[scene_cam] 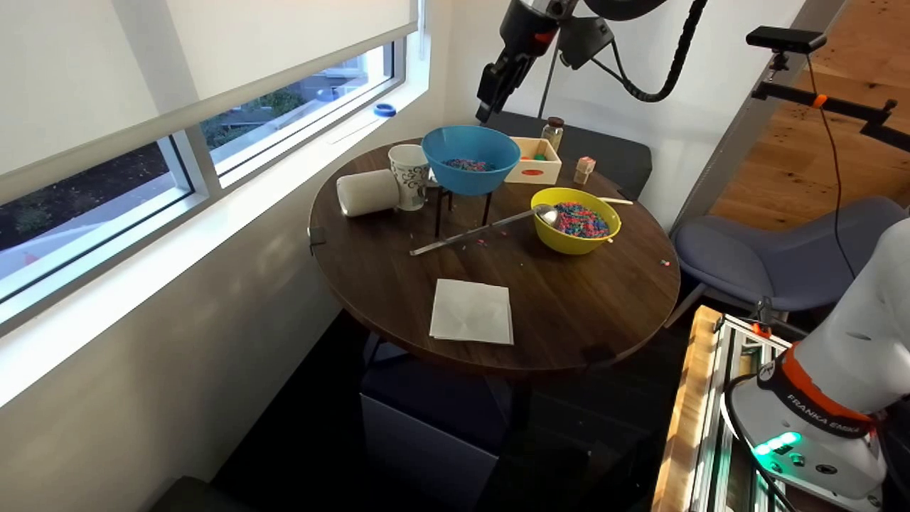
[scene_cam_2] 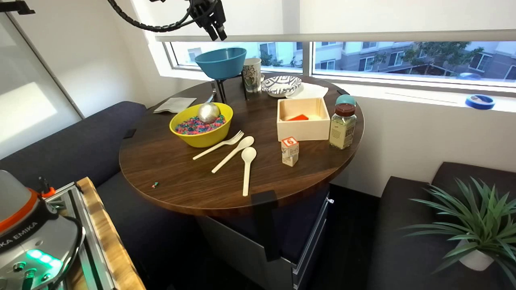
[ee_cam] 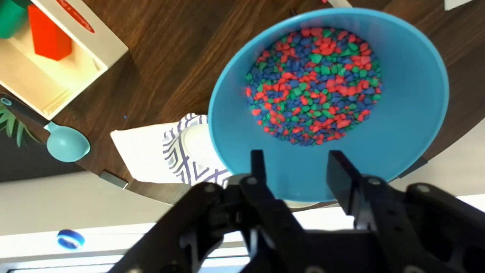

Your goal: Put the silver serving spoon in the blue bowl

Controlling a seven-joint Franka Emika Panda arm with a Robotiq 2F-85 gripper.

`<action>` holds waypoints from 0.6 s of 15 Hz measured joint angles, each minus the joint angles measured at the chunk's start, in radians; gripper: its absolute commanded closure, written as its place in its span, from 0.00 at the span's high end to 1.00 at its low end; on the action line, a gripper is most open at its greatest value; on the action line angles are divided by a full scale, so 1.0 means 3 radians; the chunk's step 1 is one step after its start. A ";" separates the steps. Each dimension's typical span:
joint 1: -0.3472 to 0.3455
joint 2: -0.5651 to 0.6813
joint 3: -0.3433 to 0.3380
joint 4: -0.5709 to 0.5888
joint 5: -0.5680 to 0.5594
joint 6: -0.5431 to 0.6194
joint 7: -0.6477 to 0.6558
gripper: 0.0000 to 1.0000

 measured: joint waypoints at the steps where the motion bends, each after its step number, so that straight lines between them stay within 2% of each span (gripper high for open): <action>1: 0.0010 -0.0020 0.0002 0.0020 0.0036 -0.0026 -0.0070 0.86; 3: 0.0043 -0.0128 0.0005 0.0039 0.0193 -0.0276 -0.0217 0.99; 7: 0.0073 -0.0586 0.0000 -0.0022 0.0376 -0.1295 -0.0286 1.00; 9: 0.0057 -0.0854 -0.0034 -0.0146 0.0378 -0.1622 -0.0254 1.00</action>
